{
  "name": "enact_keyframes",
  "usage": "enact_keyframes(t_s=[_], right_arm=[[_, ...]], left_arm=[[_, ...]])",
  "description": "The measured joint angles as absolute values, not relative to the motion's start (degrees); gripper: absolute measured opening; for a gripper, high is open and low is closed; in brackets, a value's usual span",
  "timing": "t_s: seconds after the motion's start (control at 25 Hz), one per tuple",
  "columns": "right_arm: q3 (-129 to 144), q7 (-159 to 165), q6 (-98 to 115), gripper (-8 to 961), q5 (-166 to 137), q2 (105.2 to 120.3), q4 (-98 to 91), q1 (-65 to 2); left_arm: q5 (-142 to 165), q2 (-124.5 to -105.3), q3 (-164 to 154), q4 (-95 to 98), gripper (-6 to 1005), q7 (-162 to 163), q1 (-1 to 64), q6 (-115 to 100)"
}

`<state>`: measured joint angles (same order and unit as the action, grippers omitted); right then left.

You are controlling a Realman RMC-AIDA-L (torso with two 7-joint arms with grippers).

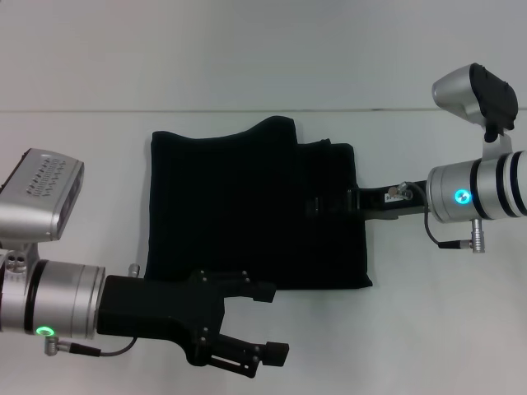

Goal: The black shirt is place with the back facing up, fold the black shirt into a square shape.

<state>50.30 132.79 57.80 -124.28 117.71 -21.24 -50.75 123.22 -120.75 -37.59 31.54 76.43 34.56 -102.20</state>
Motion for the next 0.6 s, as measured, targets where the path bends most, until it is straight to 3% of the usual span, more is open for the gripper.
enact_keyframes(t_s=[0.6], right_arm=[[50.36,132.34,55.56,760,-124.14,118.63,-19.55,-51.22]], left_arm=[[123.23,-120.76,-37.71,31.33,948,76.29,34.45,-101.18]])
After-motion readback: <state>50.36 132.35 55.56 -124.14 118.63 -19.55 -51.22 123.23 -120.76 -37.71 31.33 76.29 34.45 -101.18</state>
